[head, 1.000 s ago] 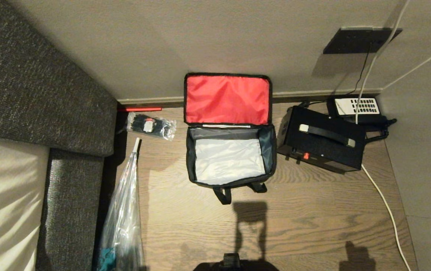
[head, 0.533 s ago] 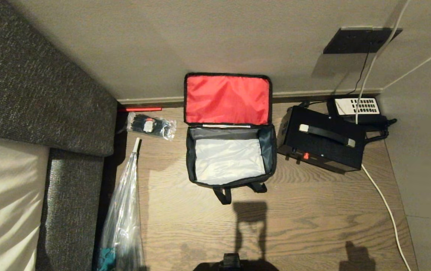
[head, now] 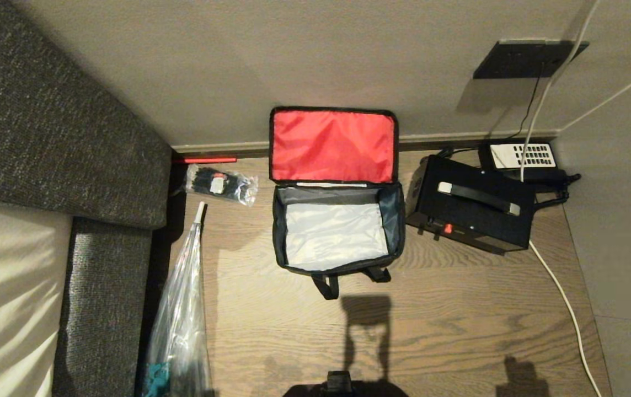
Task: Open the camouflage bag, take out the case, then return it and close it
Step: Grip the handle again
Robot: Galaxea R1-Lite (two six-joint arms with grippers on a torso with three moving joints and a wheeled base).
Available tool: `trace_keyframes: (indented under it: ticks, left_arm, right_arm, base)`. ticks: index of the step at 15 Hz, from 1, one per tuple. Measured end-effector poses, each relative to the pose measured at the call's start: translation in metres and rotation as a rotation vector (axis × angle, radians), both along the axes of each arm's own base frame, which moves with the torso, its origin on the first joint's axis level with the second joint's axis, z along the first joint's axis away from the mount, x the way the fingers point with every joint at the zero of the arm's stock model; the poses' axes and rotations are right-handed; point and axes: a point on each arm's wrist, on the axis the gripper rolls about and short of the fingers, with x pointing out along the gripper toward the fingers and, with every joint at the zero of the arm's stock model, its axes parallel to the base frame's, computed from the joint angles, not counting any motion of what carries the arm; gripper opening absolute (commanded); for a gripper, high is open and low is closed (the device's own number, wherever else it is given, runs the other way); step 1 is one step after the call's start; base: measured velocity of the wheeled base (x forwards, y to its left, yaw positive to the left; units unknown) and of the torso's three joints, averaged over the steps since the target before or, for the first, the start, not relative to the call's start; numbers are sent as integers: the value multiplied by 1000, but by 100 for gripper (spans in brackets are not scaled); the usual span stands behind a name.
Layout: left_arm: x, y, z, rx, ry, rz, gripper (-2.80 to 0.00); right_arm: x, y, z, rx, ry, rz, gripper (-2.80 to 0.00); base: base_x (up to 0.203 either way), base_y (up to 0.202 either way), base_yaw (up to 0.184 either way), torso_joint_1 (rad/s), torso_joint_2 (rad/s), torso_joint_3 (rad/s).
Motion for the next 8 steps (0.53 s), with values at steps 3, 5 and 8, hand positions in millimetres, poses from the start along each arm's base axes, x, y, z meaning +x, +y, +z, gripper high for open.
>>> trace_keyframes:
  ticks: [3, 5, 8]
  left_arm:
    - [0, 0, 0, 0, 0, 0, -280]
    - [0, 0, 0, 0, 0, 0, -280]
    - [0, 0, 0, 0, 0, -1, -280]
  right_arm:
    - [0, 0, 1, 0, -2, -5, -280]
    - [-2, 0, 3, 23, 11, -15, -280]
    - [-21, 0, 31, 27, 45, 21, -280]
  base:
    - [0, 0, 0, 0, 0, 0]
    - [0, 0, 0, 0, 0, 0]
    - [0, 0, 0, 0, 0, 0]
